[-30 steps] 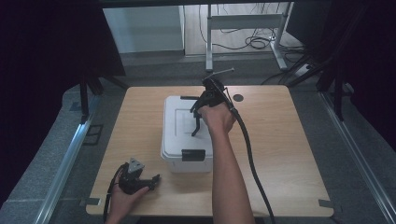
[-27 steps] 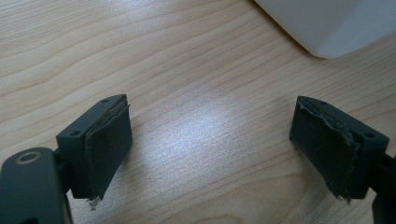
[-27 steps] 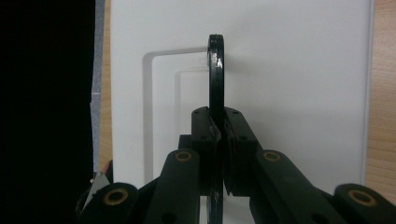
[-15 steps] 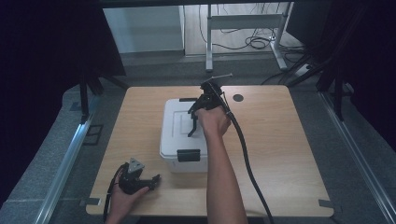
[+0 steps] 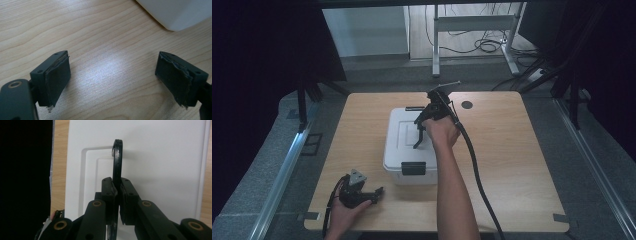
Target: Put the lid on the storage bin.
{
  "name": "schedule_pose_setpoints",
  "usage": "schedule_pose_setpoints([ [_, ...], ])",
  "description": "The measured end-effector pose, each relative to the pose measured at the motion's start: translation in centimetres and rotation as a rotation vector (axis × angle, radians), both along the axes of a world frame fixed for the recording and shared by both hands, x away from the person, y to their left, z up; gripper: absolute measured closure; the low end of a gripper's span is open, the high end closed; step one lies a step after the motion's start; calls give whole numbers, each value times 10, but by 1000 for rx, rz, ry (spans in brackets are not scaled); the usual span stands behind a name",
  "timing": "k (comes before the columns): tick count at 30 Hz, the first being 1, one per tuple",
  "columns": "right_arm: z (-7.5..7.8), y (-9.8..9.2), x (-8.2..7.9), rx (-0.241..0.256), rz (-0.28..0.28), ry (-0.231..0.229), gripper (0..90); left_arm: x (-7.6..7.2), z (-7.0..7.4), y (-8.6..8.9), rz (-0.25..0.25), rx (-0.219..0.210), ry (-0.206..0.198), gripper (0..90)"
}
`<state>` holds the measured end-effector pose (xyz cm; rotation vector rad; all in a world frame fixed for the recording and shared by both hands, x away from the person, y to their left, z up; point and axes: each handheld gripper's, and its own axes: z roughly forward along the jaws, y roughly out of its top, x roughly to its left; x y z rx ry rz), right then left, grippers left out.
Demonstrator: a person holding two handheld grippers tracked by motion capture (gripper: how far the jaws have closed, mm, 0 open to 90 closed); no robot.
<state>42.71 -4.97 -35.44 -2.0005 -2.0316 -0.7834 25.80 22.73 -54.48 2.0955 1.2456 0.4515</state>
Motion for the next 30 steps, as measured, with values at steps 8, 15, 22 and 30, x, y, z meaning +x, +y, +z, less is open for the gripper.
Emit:
schedule_pose_setpoints([
  [8, 12, -12, 3, 30, 48, -44, 709, 4, 0, -1, -4, 1, 2, 124],
  [15, 19, -26, 1, 10, 105, -118, 558, 4, 0, -1, -4, 1, 1, 127],
  [22, 24, -41, -2, -61, 156, -252, 448, 4, 0, -1, -5, 1, 1, 127],
  [30, 12, -71, -8, -65, 168, -312, 402, 4, 0, -1, -3, 2, -1, 129],
])
